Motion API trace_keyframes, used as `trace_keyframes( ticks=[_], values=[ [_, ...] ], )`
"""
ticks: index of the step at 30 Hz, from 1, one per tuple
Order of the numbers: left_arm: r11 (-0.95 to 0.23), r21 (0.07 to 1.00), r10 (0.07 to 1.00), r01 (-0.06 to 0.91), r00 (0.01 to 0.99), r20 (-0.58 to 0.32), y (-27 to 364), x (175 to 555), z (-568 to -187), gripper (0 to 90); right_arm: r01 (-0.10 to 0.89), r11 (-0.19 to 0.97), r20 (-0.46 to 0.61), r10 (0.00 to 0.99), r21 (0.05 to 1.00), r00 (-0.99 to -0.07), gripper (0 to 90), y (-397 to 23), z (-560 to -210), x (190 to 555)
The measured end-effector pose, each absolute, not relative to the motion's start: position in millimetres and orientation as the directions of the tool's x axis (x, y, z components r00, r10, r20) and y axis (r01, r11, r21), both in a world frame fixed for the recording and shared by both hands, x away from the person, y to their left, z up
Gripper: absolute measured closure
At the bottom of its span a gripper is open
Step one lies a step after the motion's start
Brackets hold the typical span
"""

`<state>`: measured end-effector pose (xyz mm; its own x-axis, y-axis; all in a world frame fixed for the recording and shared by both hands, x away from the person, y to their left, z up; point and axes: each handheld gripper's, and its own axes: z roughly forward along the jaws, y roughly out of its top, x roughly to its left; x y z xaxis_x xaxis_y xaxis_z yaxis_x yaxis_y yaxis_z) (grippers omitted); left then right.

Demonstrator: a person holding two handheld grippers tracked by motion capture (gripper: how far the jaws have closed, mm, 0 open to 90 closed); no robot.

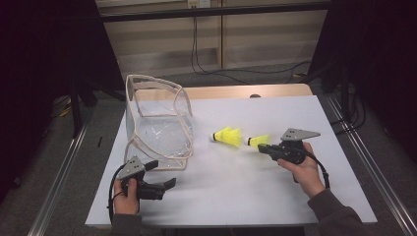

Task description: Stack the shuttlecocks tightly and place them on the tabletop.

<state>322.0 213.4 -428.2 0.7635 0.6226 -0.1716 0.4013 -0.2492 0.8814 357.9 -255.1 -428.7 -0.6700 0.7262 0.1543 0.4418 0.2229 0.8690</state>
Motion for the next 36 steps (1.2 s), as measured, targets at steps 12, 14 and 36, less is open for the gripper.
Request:
trace_keyframes(
  ticks=[12, 14, 36],
  values=[
    [-0.241, 0.884, 0.621, 0.401, 0.763, -0.178, 214, 322, -429, 3.6, 0.45, 0.216, 0.159, 0.736, 0.867, -0.658, 89.3, -254, -433, 365],
    [-0.242, 0.884, 0.62, 0.401, 0.764, -0.176, 214, 322, -429, 3.5, 0.45, 0.214, 0.157, 0.739, 0.867, -0.655, 89.3, -253, -433, 366],
    [-0.251, 0.88, 0.622, 0.403, 0.764, -0.172, 213, 322, -429, 3.5, 0.448, 0.207, 0.15, 0.754, 0.87, -0.639, 89.4, -252, -435, 374]
  ],
)
